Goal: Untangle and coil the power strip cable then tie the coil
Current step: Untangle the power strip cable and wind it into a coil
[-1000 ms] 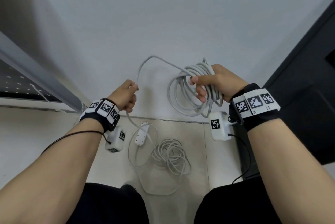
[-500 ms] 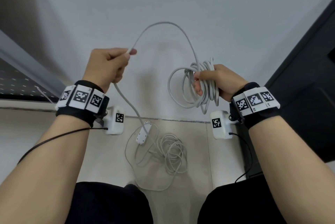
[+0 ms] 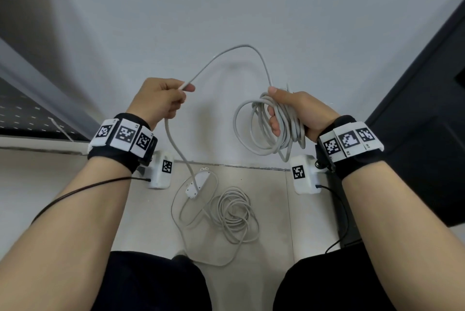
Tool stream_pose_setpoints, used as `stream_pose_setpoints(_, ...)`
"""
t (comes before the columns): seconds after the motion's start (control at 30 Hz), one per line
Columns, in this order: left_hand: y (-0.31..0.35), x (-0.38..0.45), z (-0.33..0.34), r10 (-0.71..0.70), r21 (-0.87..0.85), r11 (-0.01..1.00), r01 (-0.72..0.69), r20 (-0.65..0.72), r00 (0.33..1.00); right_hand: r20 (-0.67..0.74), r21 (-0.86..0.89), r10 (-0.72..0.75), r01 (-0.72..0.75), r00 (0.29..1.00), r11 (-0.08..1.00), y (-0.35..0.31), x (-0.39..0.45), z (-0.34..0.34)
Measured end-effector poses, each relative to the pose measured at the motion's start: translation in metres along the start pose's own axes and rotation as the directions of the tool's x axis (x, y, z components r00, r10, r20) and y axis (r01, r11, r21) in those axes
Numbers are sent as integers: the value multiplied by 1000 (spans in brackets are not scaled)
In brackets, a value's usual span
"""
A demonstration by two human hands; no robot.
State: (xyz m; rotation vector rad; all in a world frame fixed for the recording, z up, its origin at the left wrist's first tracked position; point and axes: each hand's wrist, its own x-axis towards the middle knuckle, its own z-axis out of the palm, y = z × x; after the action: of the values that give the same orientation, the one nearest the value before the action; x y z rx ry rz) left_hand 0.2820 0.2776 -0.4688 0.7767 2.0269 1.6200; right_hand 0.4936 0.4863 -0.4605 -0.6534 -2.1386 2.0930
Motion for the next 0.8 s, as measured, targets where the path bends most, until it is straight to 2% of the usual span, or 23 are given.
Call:
stream_pose_setpoints(0.13,-9,-7,5,62,29,998,-64,57,996,11,43,0,-1,1000,999,-1,2,3)
stream_pose_setpoints(0.2,-16,-7,3,55,96,994,-56,19,998,-14,75,-19,20,1000,997,0,2,4)
stream_pose_setpoints(0.27,-25,0,1,11,173,985,-3,-46,999,-75,89,-41,47,996,995,0,3,6)
stream_pose_setpoints(0.33,-31,5,-1,-49,199,978,60,-56,997,-143,68,-62,72,988,995,0,4,6)
stream_pose_setpoints(0.5,-53,-4,-10,-65,132,989,67,-20,998,-266,49,-95,112,959,992,1,2,1)
stream_pose_setpoints(0.57,-64,-5,-16,-86,184,978,99,-73,994,-324,64,-82,109,942,992,1,1,-1)
stream_pose_setpoints(0.67,-73,-3,-24,-183,217,950,224,-193,964,-393,85,-53,93,918,992,1,1,-5)
stream_pose_setpoints(0.73,-75,0,-30,-159,229,952,204,-201,967,-407,87,-44,87,912,992,0,0,-5)
stream_pose_setpoints(0.8,-71,-1,-34,-72,294,946,136,-220,973,-410,76,-41,78,911,994,0,0,-5)
